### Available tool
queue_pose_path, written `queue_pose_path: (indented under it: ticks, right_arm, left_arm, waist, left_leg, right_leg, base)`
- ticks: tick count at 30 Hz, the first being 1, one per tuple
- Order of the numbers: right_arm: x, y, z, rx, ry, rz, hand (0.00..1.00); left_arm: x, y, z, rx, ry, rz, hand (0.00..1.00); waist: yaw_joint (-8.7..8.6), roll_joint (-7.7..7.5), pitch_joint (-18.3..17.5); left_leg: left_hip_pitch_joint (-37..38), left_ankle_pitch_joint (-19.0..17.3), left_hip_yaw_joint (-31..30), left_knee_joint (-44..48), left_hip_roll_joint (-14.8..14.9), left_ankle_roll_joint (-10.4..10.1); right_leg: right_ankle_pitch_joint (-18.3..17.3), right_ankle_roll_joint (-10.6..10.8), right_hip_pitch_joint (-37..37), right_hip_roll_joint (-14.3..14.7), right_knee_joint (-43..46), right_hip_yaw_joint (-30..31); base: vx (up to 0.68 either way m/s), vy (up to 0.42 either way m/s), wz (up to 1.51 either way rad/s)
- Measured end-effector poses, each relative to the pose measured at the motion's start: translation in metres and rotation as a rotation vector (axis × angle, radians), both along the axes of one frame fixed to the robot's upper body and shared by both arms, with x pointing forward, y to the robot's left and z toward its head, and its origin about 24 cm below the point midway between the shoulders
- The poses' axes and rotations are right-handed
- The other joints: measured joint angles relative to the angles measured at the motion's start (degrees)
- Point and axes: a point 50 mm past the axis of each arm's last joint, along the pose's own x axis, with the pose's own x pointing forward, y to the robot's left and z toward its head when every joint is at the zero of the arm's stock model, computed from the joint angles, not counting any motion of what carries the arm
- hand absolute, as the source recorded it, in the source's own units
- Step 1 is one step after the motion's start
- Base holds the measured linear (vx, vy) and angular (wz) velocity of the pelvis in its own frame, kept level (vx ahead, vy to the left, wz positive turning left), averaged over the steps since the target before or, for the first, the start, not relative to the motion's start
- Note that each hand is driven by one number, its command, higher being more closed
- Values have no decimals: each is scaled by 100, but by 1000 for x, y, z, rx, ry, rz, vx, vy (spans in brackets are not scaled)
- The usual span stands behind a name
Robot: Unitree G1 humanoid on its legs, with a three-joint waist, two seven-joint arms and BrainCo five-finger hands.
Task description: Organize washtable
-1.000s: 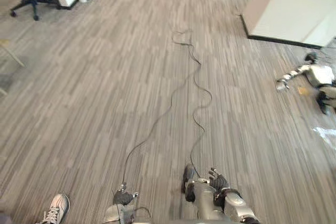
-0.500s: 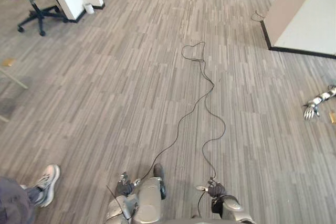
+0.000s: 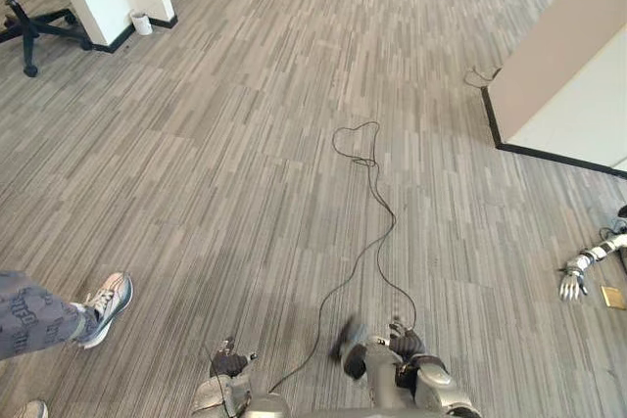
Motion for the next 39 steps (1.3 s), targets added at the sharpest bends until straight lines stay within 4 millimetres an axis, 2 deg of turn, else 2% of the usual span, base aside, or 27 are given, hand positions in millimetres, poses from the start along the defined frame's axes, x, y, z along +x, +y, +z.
queue_pose_path:
  ticks: [1,2,3,4,5,6,7,9,11,13,15,16,17,18,19,20,22,24,25,26,28,31,33,34,35,37,39]
  right_arm:
    - [-6,0,-2,4,17,-3,0]
    - [-6,0,-2,3,19,-5,0]
    - [-5,-4,-2,1,14,-17,0]
    - [-5,-5,-1,0,10,-20,0]
    - [-2,-7,1,-2,-1,-19,0]
    - [0,-7,2,-10,-6,-2,0]
    - [0,-6,2,-9,-8,2,0]
    - [-2,4,0,20,11,2,0]
    - [-9,10,-5,36,44,6,0]
    - [-11,13,-7,30,71,25,0]
    - [-5,13,-6,20,68,36,0]
    - [-6,10,-6,12,72,34,0]
    - [-9,7,-8,3,80,31,0]
    - [-13,9,-9,10,94,30,0]
    - [-15,14,-10,26,99,26,0]
    - [-17,15,-11,32,102,17,0]
    - [-24,14,-13,44,112,-13,0]
    - [-20,14,-11,47,97,-12,0]
    - [-18,12,-10,43,86,-12,0]
    - [-17,12,-9,42,80,-12,0]
    - [-13,12,-7,45,54,-12,0]
    - [-3,6,-2,29,7,-4,0]
    - [1,1,0,16,-8,0,0]
    - [3,1,1,12,-14,5,0]
    - [2,1,1,10,-11,5,0]
    - [2,-1,1,6,-11,7,0]
    - [3,-7,2,3,-20,-16,0]
  left_arm:
    - [-7,5,-1,17,17,3,0]
    - [-7,4,-1,17,18,-3,0]
    - [-11,1,-3,6,26,8,0]
    - [-11,-1,-3,0,25,14,0]
    - [-11,-9,-4,-31,19,48,0]
    - [-10,-13,-4,-46,12,68,0]
    - [-8,-14,-4,-49,7,63,0]
    - [4,-8,3,-36,-45,47,0]
    - [9,-2,7,-27,-80,58,0]
    - [16,1,11,-26,-119,71,0]
    - [21,2,14,-24,-144,79,0]
    - [21,0,14,-31,-143,82,0]
    - [20,-1,14,-36,-142,85,0]
    - [20,1,14,-37,-142,92,0]
    - [21,6,15,-28,-148,97,0]
    - [21,7,15,-32,-149,105,0]
    - [19,11,13,-18,-125,89,0]
    - [18,14,12,-4,-93,56,0]
    - [11,12,8,-5,-63,40,0]
    - [9,11,7,-7,-51,32,0]
    - [7,7,5,-6,-28,-1,0]
    - [6,-2,1,-10,2,-54,0]
    - [3,-2,-1,5,18,-77,0]
    - [0,-1,-1,7,25,-73,0]
    - [-2,0,-2,9,29,-69,0]
    - [-5,-1,-2,1,28,-55,0]
    - [-3,-6,-2,-22,17,-27,0]
  waist:
    - [-29,-126,-96]
    - [-54,-81,-106]
    - [-160,127,-176]
    - [-167,198,-173]
    - [-129,476,-203]
    - [-94,676,-192]
    - [-86,738,-170]
    - [-68,567,-41]
    - [74,367,-53]
    - [187,238,-12]
    - [217,145,68]
    - [316,256,31]
    - [373,310,15]
    - [481,211,-16]
    - [478,78,-50]
    - [473,30,-80]
    - [396,-126,-80]
    - [291,-187,-63]
    - [241,-71,1]
    - [208,-43,-4]
    - [154,15,-11]
    - [21,64,37]
    - [-98,31,69]
    - [-131,25,72]
    - [-136,12,55]
    - [-151,76,23]
    - [-172,268,-13]
  left_leg:
    - [253,-151,-106,292,-67,-239]
    - [227,-189,-171,600,-19,-306]
    - [-207,-106,-328,1942,351,-448]
    - [-331,-40,-342,2245,444,-543]
    - [-815,609,-398,3606,882,-776]
    - [-1338,1647,-448,4769,1179,-1085]
    - [-1629,1549,-393,5310,1323,-1073]
    - [-2453,890,79,6376,1670,-736]
    - [-2897,654,319,6076,1630,-498]
    - [-3574,426,425,4761,1346,-358]
    - [-3850,723,147,1886,702,-541]
    - [-3812,1028,52,866,633,-640]
    - [-3848,1311,11,647,638,-662]
    - [-3841,1819,-12,1004,581,-400]
    - [-3908,1708,-38,1310,486,-229]
    - [-3932,1529,-41,1577,441,36]
    - [-3577,881,44,2000,162,370]
    - [-3076,580,91,1982,2,485]
    - [-2378,363,88,1731,-70,541]
    - [-2107,330,81,1566,-72,549]
    - [-1463,304,38,1002,-77,534]
    - [-784,297,-93,410,-52,522]
    - [-258,225,-162,-38,-176,393]
    - [-7,76,-181,-152,-226,166]
    - [205,-95,-187,-167,-233,88]
    - [335,-452,-391,269,-143,-73]
    - [-464,-414,-528,2384,218,-324]
  right_leg:
    - [289,-572,6,153,65,473]
    - [521,-778,-10,236,237,624]
    - [704,-863,146,353,479,506]
    - [672,-846,196,416,503,476]
    - [389,-851,472,770,474,482]
    - [170,-928,711,1019,415,663]
    - [92,-940,857,1101,361,722]
    - [-174,-839,1760,1145,-81,1030]
    - [-229,-713,2293,1034,-454,1209]
    - [-376,-495,2741,874,-754,1355]
    - [-622,-254,3135,562,-918,1465]
    - [-732,-125,3241,547,-968,1518]
    - [-808,-31,3359,578,-1032,1592]
    - [-966,10,3629,479,-1099,1656]
    - [-1035,-71,3631,356,-917,1575]
    - [-1081,44,3514,215,-399,1508]
    - [-954,413,2648,-445,2353,1663]
    - [-638,310,2033,-786,4275,1728]
    - [-675,244,1716,-954,5173,1489]
    - [-727,159,1624,-958,5240,1337]
    - [-885,-26,1140,-865,4875,846]
    - [-934,-16,518,-393,2373,172]
    - [-168,301,307,-144,111,-81]
    - [-77,272,175,-149,13,-77]
    - [-33,134,127,-90,69,-54]
    - [347,-732,77,204,307,412]
    - [597,-840,204,311,645,400]
  base:
    - [742,-55,24]
    - [1075,-117,44]
    - [616,-73,27]
    - [752,-94,-2]
    - [594,-24,-60]
    - [732,-16,-75]
    - [698,31,-69]
    - [796,26,-36]
    - [611,34,-29]
    - [643,142,-27]
    - [623,273,-30]
    - [461,225,-48]
    - [593,313,-56]
    - [482,248,-38]
    - [745,362,-26]
    - [635,300,-2]
    - [685,359,9]
    - [604,286,13]
    - [590,244,6]
    - [547,209,0]
    - [457,151,4]
    - [595,110,32]
    - [551,32,56]
    - [696,12,52]
    - [664,-25,49]
    - [737,-44,45]
    - [791,-118,36]
